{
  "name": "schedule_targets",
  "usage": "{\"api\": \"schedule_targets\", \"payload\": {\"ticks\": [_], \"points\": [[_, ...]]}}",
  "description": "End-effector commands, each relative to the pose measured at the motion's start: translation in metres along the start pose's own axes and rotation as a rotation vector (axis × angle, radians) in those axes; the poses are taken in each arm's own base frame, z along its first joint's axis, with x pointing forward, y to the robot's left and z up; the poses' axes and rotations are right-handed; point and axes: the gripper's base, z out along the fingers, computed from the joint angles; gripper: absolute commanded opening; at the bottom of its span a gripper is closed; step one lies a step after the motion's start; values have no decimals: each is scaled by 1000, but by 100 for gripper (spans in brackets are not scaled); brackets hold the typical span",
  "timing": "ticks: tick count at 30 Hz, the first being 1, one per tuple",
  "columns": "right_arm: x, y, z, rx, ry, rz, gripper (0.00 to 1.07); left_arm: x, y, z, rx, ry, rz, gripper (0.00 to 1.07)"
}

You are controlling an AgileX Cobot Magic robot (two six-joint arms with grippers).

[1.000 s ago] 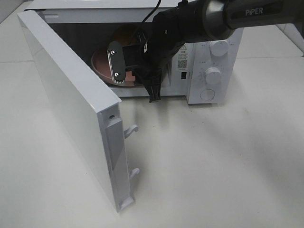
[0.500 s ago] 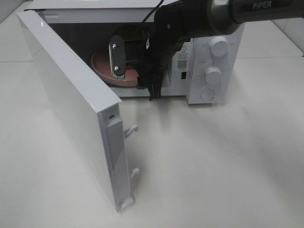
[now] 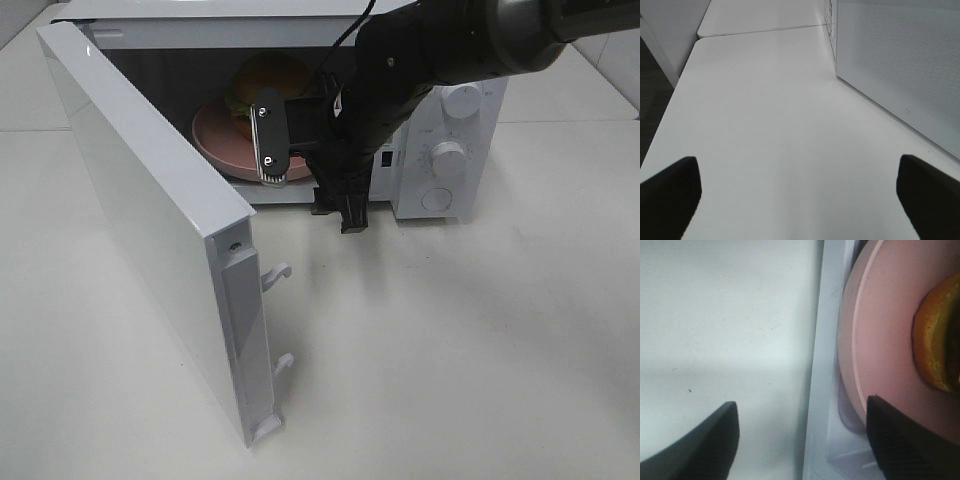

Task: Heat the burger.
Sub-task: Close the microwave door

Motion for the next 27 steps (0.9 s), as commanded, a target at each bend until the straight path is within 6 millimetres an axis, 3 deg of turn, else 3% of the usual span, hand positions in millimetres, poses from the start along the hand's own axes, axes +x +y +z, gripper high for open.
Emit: {"api": "schedule_targets", "payload": {"ticks": [1, 13, 27], "points": [[2, 2, -15, 22, -10, 25, 77, 1, 0, 0, 8, -2, 0, 100], [12, 24, -53, 23, -14, 60, 76, 1, 0, 0, 8, -2, 0, 100], [25, 57, -101, 20, -17, 303, 76, 1, 0, 0, 8, -2, 0, 100]]}}
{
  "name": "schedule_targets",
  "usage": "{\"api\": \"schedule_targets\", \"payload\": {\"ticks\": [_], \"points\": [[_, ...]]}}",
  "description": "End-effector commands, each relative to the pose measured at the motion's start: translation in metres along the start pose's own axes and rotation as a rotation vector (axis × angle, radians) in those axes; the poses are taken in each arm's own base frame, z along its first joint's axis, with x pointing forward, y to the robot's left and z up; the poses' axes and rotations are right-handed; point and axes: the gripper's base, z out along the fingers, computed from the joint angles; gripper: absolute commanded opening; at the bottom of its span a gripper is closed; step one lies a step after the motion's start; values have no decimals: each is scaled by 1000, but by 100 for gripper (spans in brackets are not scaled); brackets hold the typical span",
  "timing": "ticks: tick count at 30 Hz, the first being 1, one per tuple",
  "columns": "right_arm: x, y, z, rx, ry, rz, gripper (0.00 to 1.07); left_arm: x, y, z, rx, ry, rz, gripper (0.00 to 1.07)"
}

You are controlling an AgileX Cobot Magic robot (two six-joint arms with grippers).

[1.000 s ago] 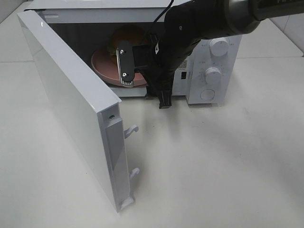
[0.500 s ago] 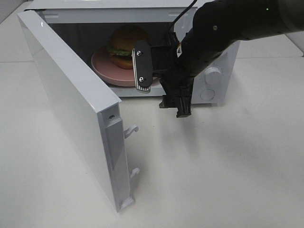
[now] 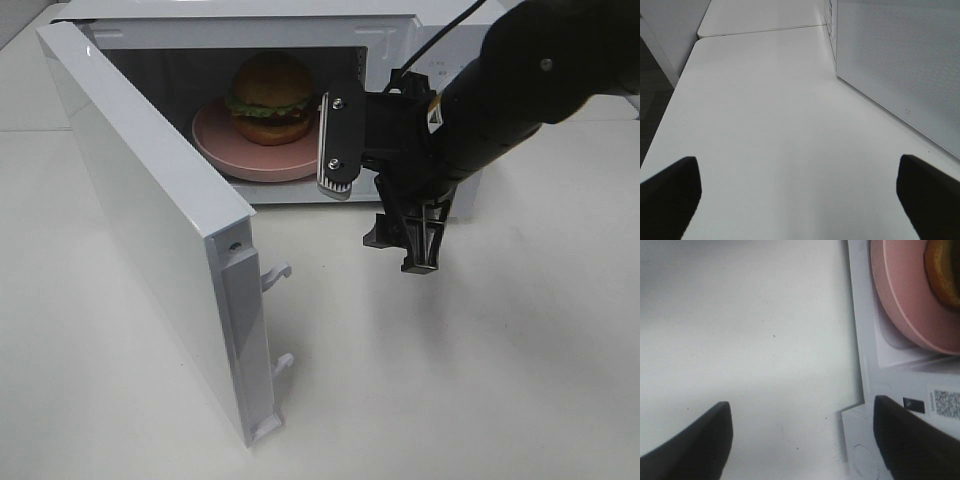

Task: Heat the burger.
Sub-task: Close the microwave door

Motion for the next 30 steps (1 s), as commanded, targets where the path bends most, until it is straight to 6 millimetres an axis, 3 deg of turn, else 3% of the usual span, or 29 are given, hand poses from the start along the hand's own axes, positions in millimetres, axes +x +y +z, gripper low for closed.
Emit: {"api": "schedule_targets", "payload": {"ticks": [1, 8, 12, 16, 17, 30], "points": [[7, 8, -20, 15, -10, 145, 76, 1, 0, 0, 8, -2, 0, 100], [16, 20, -49, 36, -32, 379, 76, 1, 0, 0, 8, -2, 0, 100], [20, 25, -78, 72, -85, 670, 78, 1, 0, 0, 8, -2, 0, 100], [24, 29, -94, 78, -99, 796, 78, 1, 0, 0, 8, -2, 0, 100], [27, 32, -105, 75, -91, 870, 78, 1, 0, 0, 8, -2, 0, 100], [52, 60, -163, -1, 130, 1055, 76, 1, 0, 0, 8, -2, 0, 100]]}}
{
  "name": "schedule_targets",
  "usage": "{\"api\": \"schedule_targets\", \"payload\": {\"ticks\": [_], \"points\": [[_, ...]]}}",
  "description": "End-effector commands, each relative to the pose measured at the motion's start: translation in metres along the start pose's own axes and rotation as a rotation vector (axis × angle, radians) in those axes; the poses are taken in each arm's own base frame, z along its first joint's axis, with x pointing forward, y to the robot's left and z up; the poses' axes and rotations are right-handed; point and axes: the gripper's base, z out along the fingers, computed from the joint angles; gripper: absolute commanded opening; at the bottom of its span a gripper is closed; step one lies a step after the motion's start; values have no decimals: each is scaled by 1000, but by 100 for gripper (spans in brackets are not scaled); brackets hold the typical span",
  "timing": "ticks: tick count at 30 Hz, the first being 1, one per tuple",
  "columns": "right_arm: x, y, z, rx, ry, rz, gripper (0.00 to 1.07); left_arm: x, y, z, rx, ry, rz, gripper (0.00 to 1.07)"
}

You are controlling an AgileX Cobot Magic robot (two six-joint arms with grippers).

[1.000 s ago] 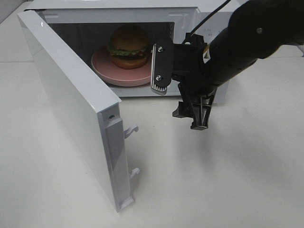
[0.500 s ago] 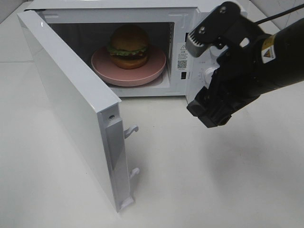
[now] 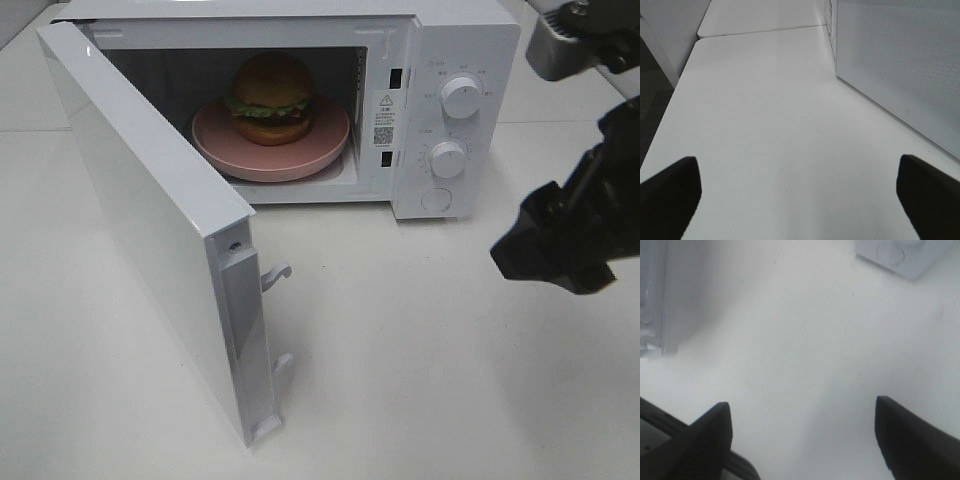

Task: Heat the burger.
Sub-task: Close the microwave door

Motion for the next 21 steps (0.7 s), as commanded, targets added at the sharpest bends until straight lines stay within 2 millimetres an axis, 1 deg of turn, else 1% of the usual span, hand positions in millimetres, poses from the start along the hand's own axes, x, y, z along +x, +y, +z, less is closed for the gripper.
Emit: {"api": "schedule_targets", "payload": {"ticks": [1, 2, 4, 5, 7, 10, 12, 14, 15, 19, 21], "points": [[13, -2, -12, 11, 65, 48, 76, 1, 0, 0, 8, -2, 0, 100], [13, -2, -12, 11, 65, 48, 76, 1, 0, 0, 8, -2, 0, 100], [21, -4, -27, 17, 66, 60, 76, 1, 0, 0, 8, -2, 0, 100], [21, -4, -27, 17, 66, 60, 76, 1, 0, 0, 8, -2, 0, 100], [28, -6, -39, 19, 56, 72, 76, 1, 0, 0, 8, -2, 0, 100], [30, -6, -42, 20, 51, 78, 76, 1, 0, 0, 8, -2, 0, 100], [39, -7, -56, 22, 29, 93, 76, 1, 0, 0, 8, -2, 0, 100], [42, -8, -59, 21, 16, 94, 76, 1, 0, 0, 8, -2, 0, 100], [51, -9, -63, 31, -8, 90, 76, 1, 0, 0, 8, -2, 0, 100], [58, -10, -68, 31, -35, 92, 76, 1, 0, 0, 8, -2, 0, 100], [73, -14, -79, 60, -110, 99, 76, 1, 0, 0, 8, -2, 0, 100]]}}
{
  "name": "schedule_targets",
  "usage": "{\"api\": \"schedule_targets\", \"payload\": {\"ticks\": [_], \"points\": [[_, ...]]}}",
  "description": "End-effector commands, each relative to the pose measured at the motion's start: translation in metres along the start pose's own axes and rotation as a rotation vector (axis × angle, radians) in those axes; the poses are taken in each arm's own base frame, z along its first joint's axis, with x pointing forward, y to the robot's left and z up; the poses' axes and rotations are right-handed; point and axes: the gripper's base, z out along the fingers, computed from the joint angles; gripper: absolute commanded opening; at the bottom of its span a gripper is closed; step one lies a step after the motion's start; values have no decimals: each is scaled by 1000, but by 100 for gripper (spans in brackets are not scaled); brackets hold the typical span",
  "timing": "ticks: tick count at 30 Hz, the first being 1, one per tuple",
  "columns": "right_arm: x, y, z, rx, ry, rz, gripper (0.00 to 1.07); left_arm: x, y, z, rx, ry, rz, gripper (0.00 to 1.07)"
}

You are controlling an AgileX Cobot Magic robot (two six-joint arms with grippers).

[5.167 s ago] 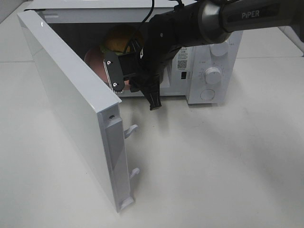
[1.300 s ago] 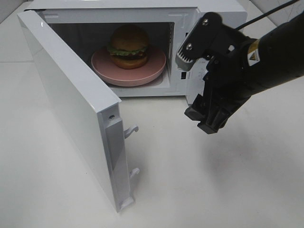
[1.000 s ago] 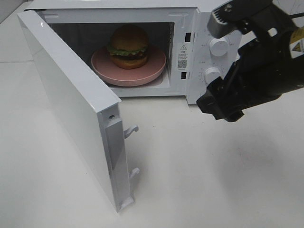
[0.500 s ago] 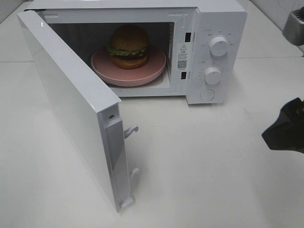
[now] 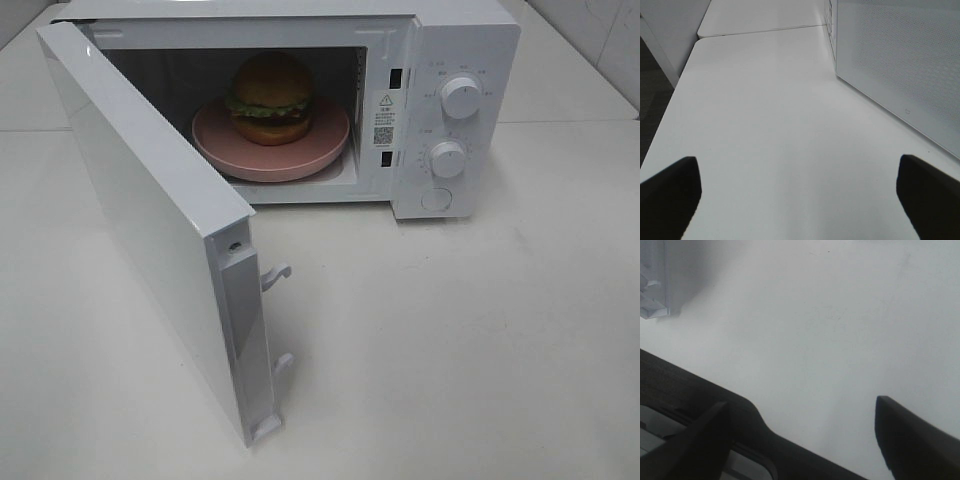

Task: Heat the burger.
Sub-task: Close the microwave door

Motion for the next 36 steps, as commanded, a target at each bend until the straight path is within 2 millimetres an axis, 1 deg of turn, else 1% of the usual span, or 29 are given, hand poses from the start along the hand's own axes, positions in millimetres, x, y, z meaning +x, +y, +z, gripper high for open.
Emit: {"api": "schedule_targets", "payload": {"ticks": [1, 2, 3, 4, 5, 6, 7, 8, 9, 10, 11, 12, 13, 14, 15, 17, 19, 20, 22, 23, 24, 25, 29, 30, 36], "points": [[8, -4, -7, 24, -48, 17, 76, 1, 0, 0, 8, -2, 0, 100], [12, -6, -10, 36, -69, 26, 76, 1, 0, 0, 8, -2, 0, 100], [20, -10, -13, 65, -98, 45, 76, 1, 0, 0, 8, -2, 0, 100], [20, -10, -13, 65, -98, 45, 76, 1, 0, 0, 8, -2, 0, 100], [24, -12, -13, 81, -108, 67, 76, 1, 0, 0, 8, -2, 0, 100], [34, -16, -13, 113, -119, 113, 76, 1, 0, 0, 8, -2, 0, 100], [34, -16, -13, 113, -119, 113, 76, 1, 0, 0, 8, -2, 0, 100], [39, -18, -12, 129, -122, 138, 76, 1, 0, 0, 8, -2, 0, 100], [50, -20, -12, 154, -142, 177, 76, 1, 0, 0, 8, -2, 0, 100], [50, -20, -12, 154, -142, 177, 76, 1, 0, 0, 8, -2, 0, 100], [60, -22, -11, 176, -162, 207, 76, 1, 0, 0, 8, -2, 0, 100], [60, -22, -11, 176, -162, 207, 76, 1, 0, 0, 8, -2, 0, 100], [64, -23, -13, 189, -177, 223, 76, 1, 0, 0, 8, -2, 0, 100], [70, -24, -18, 212, -216, 256, 76, 1, 0, 0, 8, -2, 0, 100], [70, -24, -18, 212, -216, 256, 76, 1, 0, 0, 8, -2, 0, 100], [77, -24, -28, 248, -291, 305, 76, 1, 0, 0, 8, -2, 0, 100], [80, -24, -31, 261, -318, 323, 76, 1, 0, 0, 8, -2, 0, 100], [85, -22, -36, 263, -371, 352, 76, 1, 0, 0, 8, -2, 0, 100], [87, -20, -38, 258, -391, 368, 76, 1, 0, 0, 8, -2, 0, 100], [92, -16, -42, 241, -430, 395, 76, 1, 0, 0, 8, -2, 0, 100], [92, -16, -42, 241, -430, 395, 76, 1, 0, 0, 8, -2, 0, 100], [97, -13, -43, 239, -454, 398, 76, 1, 0, 0, 8, -2, 0, 100], [104, -10, -45, 255, -475, 390, 76, 1, 0, 0, 8, -2, 0, 100], [108, -9, -47, 269, -506, 399, 76, 1, 0, 0, 8, -2, 0, 100], [109, -8, -48, 288, -511, 412, 74, 1, 0, 0, 8, 1, 1, 100]]}}
